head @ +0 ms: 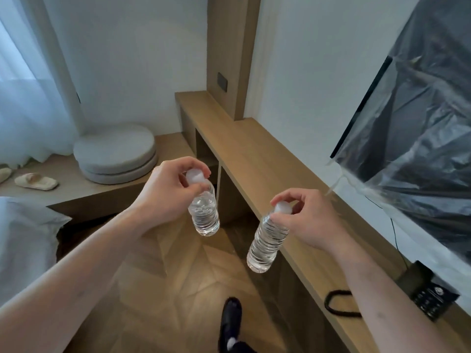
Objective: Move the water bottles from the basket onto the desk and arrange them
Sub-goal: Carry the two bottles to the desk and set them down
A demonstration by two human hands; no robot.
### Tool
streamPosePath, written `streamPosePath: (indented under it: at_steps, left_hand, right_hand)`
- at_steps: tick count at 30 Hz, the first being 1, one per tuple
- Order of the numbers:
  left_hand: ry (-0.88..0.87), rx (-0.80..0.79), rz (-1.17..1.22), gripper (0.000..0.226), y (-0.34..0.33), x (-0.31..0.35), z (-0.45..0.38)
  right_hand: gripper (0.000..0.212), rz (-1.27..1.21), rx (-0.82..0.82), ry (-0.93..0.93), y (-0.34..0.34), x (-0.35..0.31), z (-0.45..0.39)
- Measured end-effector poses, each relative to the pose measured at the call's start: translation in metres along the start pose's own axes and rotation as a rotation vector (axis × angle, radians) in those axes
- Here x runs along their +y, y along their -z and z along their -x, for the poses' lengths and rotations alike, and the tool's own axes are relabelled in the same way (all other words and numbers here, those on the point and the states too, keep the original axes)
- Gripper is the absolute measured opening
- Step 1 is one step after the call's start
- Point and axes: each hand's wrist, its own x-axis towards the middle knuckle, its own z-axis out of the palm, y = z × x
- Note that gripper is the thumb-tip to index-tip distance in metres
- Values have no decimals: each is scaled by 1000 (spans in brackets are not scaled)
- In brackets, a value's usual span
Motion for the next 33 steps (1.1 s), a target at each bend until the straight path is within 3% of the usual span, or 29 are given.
streamPosePath:
  at_steps: [22, 33]
  left_hand:
    - [95, -84, -79, 15, -15, -134, -322]
    - [21, -310, -42, 18, -14, -237, -506]
  right_hand:
    - [17, 28, -21, -102, -42, 22, -355]
    - [18, 57, 124, -322, -87, 10, -480]
